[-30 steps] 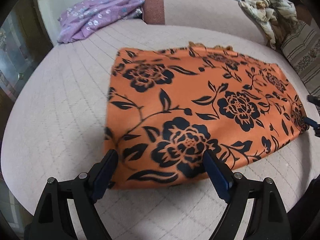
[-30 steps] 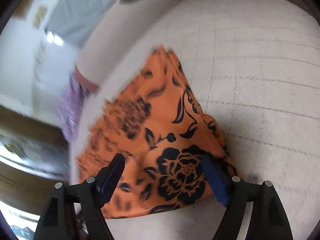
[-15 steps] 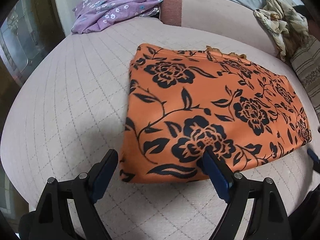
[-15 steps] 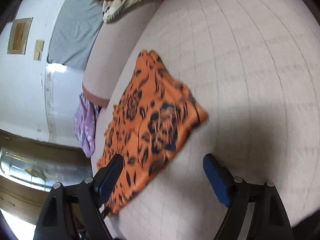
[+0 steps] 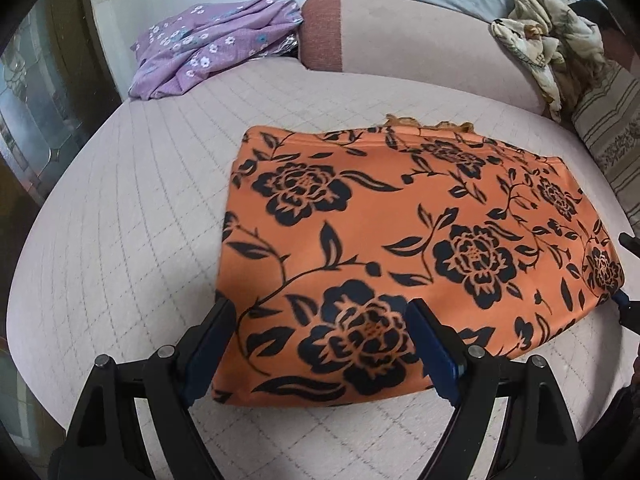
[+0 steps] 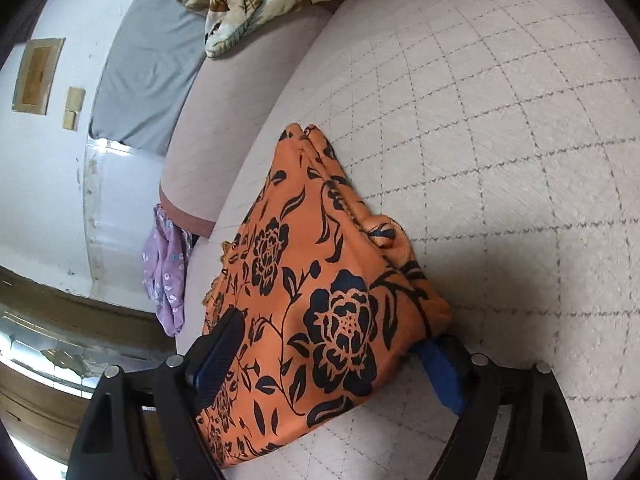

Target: Fold small clothes

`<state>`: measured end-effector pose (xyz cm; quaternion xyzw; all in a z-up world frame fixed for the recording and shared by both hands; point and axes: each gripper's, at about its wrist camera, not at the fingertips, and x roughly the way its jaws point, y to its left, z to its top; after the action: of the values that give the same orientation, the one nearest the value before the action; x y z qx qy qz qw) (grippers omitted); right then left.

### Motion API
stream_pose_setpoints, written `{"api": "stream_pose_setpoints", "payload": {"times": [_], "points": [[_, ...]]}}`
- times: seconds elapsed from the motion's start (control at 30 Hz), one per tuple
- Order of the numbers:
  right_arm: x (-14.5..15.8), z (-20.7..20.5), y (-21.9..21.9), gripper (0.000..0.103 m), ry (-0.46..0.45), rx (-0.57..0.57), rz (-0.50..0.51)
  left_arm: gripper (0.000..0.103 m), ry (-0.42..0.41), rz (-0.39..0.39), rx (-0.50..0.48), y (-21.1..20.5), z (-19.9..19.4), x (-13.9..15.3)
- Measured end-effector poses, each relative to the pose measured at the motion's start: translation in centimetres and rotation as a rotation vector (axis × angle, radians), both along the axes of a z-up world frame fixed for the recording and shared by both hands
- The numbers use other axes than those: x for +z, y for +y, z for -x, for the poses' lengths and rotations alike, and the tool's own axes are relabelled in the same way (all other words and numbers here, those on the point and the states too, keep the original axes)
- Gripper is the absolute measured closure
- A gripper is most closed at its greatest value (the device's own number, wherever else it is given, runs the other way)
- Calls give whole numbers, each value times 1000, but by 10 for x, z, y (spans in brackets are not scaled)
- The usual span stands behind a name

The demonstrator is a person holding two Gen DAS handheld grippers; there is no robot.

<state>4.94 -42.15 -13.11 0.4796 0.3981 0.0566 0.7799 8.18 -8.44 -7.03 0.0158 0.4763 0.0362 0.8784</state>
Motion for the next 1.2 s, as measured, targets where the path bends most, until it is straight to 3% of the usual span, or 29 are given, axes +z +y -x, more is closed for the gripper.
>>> {"api": "stream_pose_setpoints", "payload": {"times": [0.23, 0.37, 0.43, 0.5, 0.53, 0.6, 0.7, 0.8, 0.87, 0.93, 1.0, 1.03, 1.2], "points": [[0, -5, -1, 17, 1, 22, 22, 16, 10, 11, -6, -5, -3, -7], [5, -13, 7, 18, 4, 70, 102, 16, 15, 10, -2, -4, -5, -9], [9, -17, 13, 31, 4, 100, 162, 16, 14, 14, 3, -3, -6, -9], [10, -22, 20, 65, 29, 133, 236, 16, 8, 17, 3, -3, -7, -8], [8, -26, 23, 73, 57, 151, 268, 16, 6, 18, 0, -4, -8, -7], [3, -30, 27, 86, 88, 181, 303, 16, 0, 16, -10, -8, -13, -5], [17, -29, 38, 93, 82, 209, 456, 16, -21, 6, -35, -19, -21, 1], [25, -26, 53, 93, 84, 239, 635, 16, -31, 1, -56, -31, -31, 2], [8, -27, 43, 92, 117, 237, 580, 16, -19, -9, -78, -40, -38, -1], [13, -20, 32, 81, 81, 228, 558, 16, -31, -18, -96, -45, -41, -2], [17, -12, 19, 51, 84, 221, 567, 16, -36, -23, -107, -50, -45, -6], [18, -8, 9, 43, 85, 205, 536, 16, -29, -25, -110, -52, -47, -10], [42, -11, -35, 40, 12, 107, 417, 14, 23, -28, -101, -56, -53, -38]]}}
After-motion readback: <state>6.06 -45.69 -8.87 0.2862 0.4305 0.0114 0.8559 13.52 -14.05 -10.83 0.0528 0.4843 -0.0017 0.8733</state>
